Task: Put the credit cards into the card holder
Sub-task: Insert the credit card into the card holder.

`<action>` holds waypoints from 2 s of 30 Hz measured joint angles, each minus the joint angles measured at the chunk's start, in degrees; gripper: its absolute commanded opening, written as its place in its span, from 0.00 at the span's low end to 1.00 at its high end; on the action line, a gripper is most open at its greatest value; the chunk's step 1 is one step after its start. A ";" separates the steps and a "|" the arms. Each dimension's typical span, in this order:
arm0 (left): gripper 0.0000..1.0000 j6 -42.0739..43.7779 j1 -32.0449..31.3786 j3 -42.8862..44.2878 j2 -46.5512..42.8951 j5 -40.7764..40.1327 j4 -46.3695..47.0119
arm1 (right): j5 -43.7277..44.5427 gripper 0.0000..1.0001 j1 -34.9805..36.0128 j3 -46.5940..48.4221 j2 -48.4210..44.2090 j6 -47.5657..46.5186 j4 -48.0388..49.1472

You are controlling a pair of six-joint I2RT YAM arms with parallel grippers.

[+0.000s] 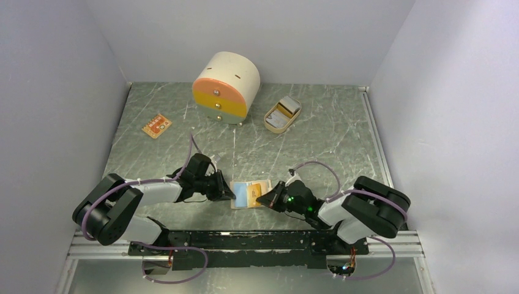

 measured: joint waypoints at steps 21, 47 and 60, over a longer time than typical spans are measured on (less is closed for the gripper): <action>0.10 0.02 -0.24 0.00 1.03 0.72 1.22 | -0.90 0.00 0.07 0.85 3.04 -2.36 5.27; 0.11 -0.02 -0.48 -0.11 1.95 2.91 2.36 | -1.38 0.40 -0.66 8.94 -1.57 -9.07 -13.44; 0.18 -0.59 -0.50 -0.59 1.92 4.33 4.68 | 1.33 0.42 -0.63 12.90 -6.01 -14.14 -26.16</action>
